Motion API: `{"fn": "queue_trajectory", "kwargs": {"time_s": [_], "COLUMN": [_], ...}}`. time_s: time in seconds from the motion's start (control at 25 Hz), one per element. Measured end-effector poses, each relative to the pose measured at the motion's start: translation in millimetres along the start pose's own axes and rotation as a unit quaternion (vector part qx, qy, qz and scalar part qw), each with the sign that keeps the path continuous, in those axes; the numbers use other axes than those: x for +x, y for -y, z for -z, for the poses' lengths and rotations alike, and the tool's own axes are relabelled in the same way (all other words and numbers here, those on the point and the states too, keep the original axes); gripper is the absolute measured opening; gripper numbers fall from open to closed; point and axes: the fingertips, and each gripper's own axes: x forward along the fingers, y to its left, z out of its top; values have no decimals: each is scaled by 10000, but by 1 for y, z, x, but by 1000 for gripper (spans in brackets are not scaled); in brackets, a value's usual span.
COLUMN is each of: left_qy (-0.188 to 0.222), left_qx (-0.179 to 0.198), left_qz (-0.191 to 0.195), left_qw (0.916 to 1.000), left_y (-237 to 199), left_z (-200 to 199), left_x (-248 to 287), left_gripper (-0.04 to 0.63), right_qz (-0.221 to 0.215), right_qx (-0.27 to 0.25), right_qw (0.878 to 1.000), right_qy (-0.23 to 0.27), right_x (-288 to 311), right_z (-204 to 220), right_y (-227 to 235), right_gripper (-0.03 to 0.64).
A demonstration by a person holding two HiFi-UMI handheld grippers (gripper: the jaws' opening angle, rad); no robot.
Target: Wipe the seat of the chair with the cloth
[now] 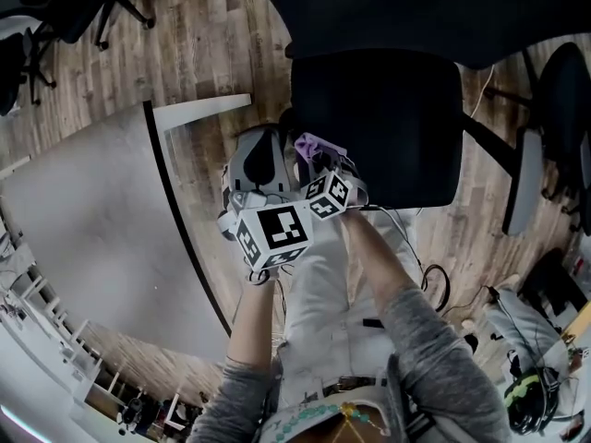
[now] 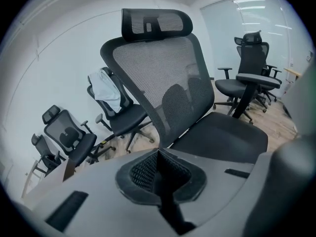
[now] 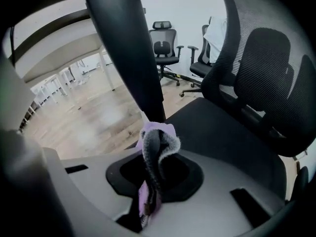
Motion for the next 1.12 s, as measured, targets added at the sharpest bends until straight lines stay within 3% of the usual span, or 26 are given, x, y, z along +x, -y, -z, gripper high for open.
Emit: {"fn": "queue_trajectory", "kwargs": {"time_s": [0.12, 0.44, 0.72, 1.12], "left_qy": [53, 9, 76, 38], "left_qx": [-190, -61, -214, -89], "left_qz": [163, 43, 191, 69], "left_qw": [9997, 10000, 9996, 9999], "left_y": [0, 3, 1, 2], "left_z": [0, 1, 0, -1], "left_x": [-2, 0, -1, 0], "left_gripper": [-2, -2, -2, -2], "right_qz": [-72, -213, -205, -220], "right_qx": [-24, -25, -223, -651], "right_qw": [9999, 9996, 9995, 9974], "right_qy": [-79, -207, 48, 222], "right_x": [-2, 0, -3, -4], "right_z": [1, 3, 4, 4], "right_y": [-1, 0, -3, -1], "right_gripper": [52, 52, 52, 52]}}
